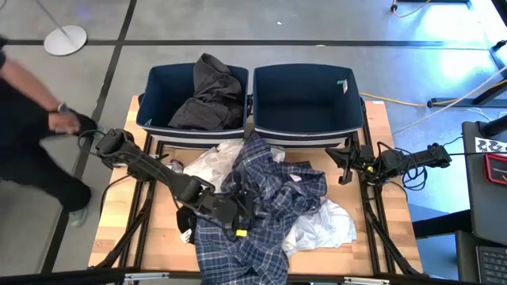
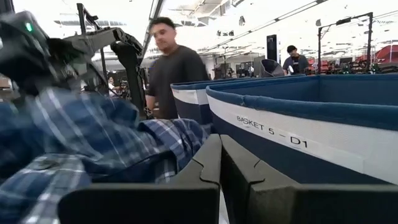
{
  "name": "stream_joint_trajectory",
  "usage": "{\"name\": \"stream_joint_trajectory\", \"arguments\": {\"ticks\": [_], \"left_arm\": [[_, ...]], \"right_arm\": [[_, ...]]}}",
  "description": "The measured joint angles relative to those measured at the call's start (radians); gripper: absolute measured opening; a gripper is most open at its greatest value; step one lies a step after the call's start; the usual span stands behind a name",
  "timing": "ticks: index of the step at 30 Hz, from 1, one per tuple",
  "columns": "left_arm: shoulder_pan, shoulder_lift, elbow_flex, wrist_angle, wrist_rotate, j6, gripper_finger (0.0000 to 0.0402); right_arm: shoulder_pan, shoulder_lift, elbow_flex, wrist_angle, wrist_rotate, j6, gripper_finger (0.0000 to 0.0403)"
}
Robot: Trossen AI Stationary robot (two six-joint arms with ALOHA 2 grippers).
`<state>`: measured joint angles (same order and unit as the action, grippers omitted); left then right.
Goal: Sort clothes
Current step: Put the long sleeve plaid shirt into the left blue laundry bin
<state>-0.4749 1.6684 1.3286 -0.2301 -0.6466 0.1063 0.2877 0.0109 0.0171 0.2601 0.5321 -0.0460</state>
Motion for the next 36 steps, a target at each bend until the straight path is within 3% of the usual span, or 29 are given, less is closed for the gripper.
{"name": "stream_joint_trajectory", "arguments": {"ticks": [4, 13, 26, 32, 36], "left_arm": [[-0.011, -0.036, 0.054, -0.005, -0.05, 0.114, 0.0004], [0.01, -0.16, 0.129, -0.017, -0.294, 0.362, 0.0004], [0.166, -0.382, 0.283, -0.009, -0.529, 0.697, 0.0004], [0.233, -0.455, 0.393, 0.165, -0.555, 0.904, 0.0005], [0.263, -0.479, 0.458, 0.393, -0.556, 1.151, 0.0003]], "right_arm": [[0.0, 0.0, 0.0, -0.002, 0.0, 0.0, 0.0005], [0.0, 0.0, 0.0, -0.001, 0.001, 0.0, 0.0005], [0.0, 0.0, 0.0, -0.001, 0.003, 0.0, 0.0005], [0.0, 0.0, 0.0, -0.001, 0.004, 0.0, 0.0005], [0.0, 0.0, 0.0, -0.001, 0.004, 0.0, 0.0005]]}}
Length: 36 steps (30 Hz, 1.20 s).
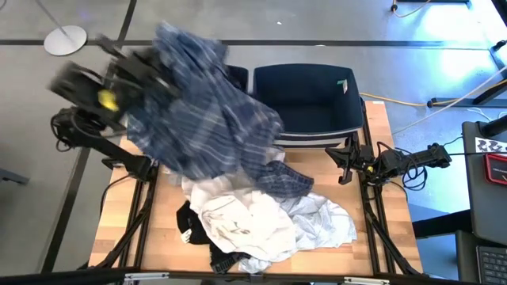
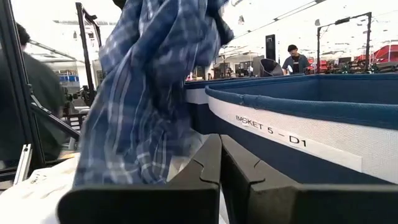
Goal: Sort clothes
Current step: Put the long sleeve plaid shirt into the left blue laundry bin
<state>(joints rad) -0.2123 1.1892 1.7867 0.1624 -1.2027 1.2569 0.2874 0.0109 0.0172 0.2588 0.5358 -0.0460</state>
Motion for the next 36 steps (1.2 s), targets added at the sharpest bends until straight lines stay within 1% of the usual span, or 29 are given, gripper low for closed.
{"name": "stream_joint_trajectory", "arguments": {"ticks": [3, 6, 10, 16, 18, 20, 25, 28, 30, 33, 36], "left_arm": [[0.007, -0.009, 0.034, 0.137, -0.004, 0.128, 0.0003], [0.027, -0.019, 0.04, 0.175, 0.017, 0.188, 0.0005], [0.105, -0.017, 0.025, 0.164, 0.037, 0.187, 0.0006], [0.283, -0.014, -0.092, 0.155, 0.049, 0.112, 0.0007], [0.341, -0.012, -0.133, 0.121, 0.071, 0.052, 0.0007], [0.396, -0.009, -0.17, 0.034, 0.11, -0.032, 0.0007], [0.557, 0.024, -0.227, -0.27, 0.197, -0.314, 0.0007], [0.652, 0.056, -0.231, -0.48, 0.257, -0.506, 0.0007], [0.709, 0.078, -0.231, -0.61, 0.342, -0.638, 0.0006], [0.799, 0.113, -0.231, -0.754, 0.535, -0.832, 0.0004], [0.876, 0.151, -0.231, -0.862, 0.708, -0.974, 0.0004]], "right_arm": [[0.0, 0.0, 0.0, 0.0, 0.001, -0.001, 0.0005], [0.0, 0.0, 0.0, -0.001, 0.018, -0.011, 0.0005], [0.0, 0.0, 0.0, -0.007, 0.041, -0.011, 0.0005], [0.0, 0.0, 0.0, -0.007, 0.041, -0.011, 0.0005], [0.0, 0.0, 0.0, -0.007, 0.041, -0.011, 0.0005], [0.0, 0.0, 0.0, -0.007, 0.041, -0.011, 0.0005], [0.0, 0.0, 0.0, -0.007, 0.041, -0.029, 0.0005], [0.0, 0.0, 0.0, -0.007, 0.041, -0.035, 0.0005], [0.0, 0.0, 0.0, -0.007, 0.048, -0.038, 0.0005], [0.0, 0.0, 0.0, -0.007, 0.051, -0.038, 0.0005], [0.0, 0.0, 0.0, -0.007, 0.052, -0.038, 0.0005]]}}
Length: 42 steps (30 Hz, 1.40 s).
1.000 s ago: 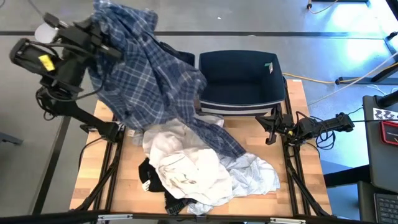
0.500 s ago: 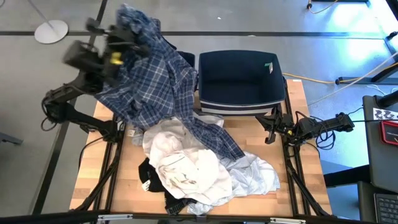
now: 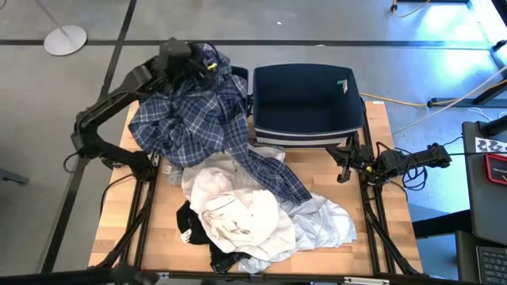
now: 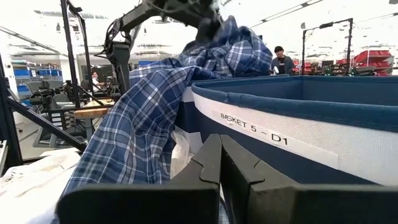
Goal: Sort clothes
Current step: Put the long sleeve plaid shirt into the left blue laundry bin
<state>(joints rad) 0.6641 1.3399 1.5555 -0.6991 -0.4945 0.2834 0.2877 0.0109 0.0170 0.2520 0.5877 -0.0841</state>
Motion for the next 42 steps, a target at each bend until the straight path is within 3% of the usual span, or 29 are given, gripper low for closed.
{"name": "stream_joint_trajectory", "arguments": {"ticks": [5, 10, 15, 22, 29, 35, 42], "left_arm": [[0.096, 0.083, 0.0, -0.188, 0.207, -0.142, 0.0004], [0.142, 0.181, 0.0, -0.341, 0.316, -0.201, 0.0007], [0.143, 0.271, -0.017, -0.348, 0.395, -0.237, 0.0024], [0.138, 0.387, -0.103, -0.245, 0.415, -0.277, 0.0054], [0.144, 0.417, -0.1, -0.225, 0.417, -0.27, 0.0119], [0.154, 0.369, 0.032, -0.318, 0.417, -0.272, 0.0154], [0.136, 0.254, 0.252, -0.436, 0.41, -0.286, 0.0157]], "right_arm": [[0.0, 0.0, 0.0, 0.0, 0.0, 0.005, 0.0005], [0.0, 0.0, 0.0, 0.0, -0.003, 0.008, 0.0005], [0.0, 0.0, 0.0, -0.001, -0.003, 0.012, 0.0005], [0.0, 0.0, 0.0, -0.028, -0.003, 0.027, 0.0005], [0.0, 0.0, 0.0, -0.026, -0.003, 0.027, 0.0005], [0.0, 0.0, 0.0, -0.025, 0.007, 0.027, 0.0005], [0.0, 0.0, 0.0, -0.024, 0.006, 0.027, 0.0005]]}}
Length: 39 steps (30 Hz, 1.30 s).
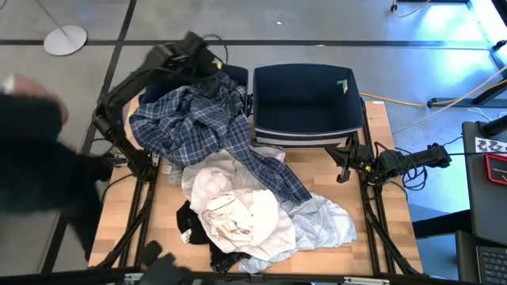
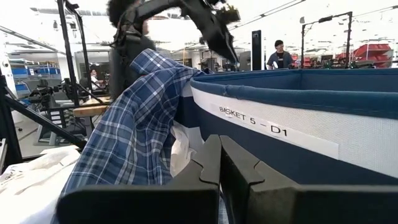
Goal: Sort clothes
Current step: Put the long sleeve plaid shirt into the left blue laundry bin
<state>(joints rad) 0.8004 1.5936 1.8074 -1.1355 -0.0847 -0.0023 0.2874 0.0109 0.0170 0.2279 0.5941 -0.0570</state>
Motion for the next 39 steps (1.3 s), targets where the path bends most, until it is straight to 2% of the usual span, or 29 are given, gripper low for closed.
{"name": "stream_joint_trajectory", "arguments": {"ticks": [4, 8, 14, 17, 21, 25, 28, 33, 36, 39], "left_arm": [[-0.049, -0.082, 0.047, 0.002, 0.003, -0.007, 0.0156], [-0.164, -0.144, 0.048, 0.011, 0.056, -0.008, 0.0155], [-0.449, -0.16, 0.048, 0.019, 0.062, 0.019, 0.0155], [-0.601, -0.146, 0.048, 0.034, 0.031, 0.045, 0.0155], [-0.777, -0.098, 0.048, 0.041, -0.071, 0.092, 0.0155], [-0.888, -0.023, 0.048, 0.041, -0.161, 0.139, 0.0155], [-0.947, 0.051, 0.048, 0.041, -0.209, 0.167, 0.0155], [-1.024, 0.173, 0.048, 0.049, -0.263, 0.299, 0.0155], [-1.047, 0.228, 0.048, 0.059, -0.33, 0.356, 0.0155], [-1.044, 0.269, 0.048, 0.059, -0.351, 0.377, 0.0155]], "right_arm": [[0.0, 0.0, 0.0, 0.0, 0.0, 0.0, 0.0005], [0.0, 0.0, 0.0, 0.003, 0.001, 0.0, 0.0005], [0.0, 0.0, 0.0, 0.009, 0.001, 0.0, 0.0005], [0.0, 0.0, 0.0, 0.009, 0.001, 0.0, 0.0005], [0.0, 0.0, 0.0, 0.009, 0.001, 0.0, 0.0005], [0.0, 0.0, 0.0, 0.008, 0.001, 0.0, 0.0005], [0.0, 0.0, 0.0, 0.008, 0.001, 0.0, 0.0005], [0.0, 0.0, 0.0, 0.006, 0.001, 0.0, 0.0005], [0.0, 0.0, 0.0, 0.005, 0.001, 0.0, 0.0005], [0.0, 0.0, 0.0, 0.005, 0.001, 0.0, 0.0005]]}}
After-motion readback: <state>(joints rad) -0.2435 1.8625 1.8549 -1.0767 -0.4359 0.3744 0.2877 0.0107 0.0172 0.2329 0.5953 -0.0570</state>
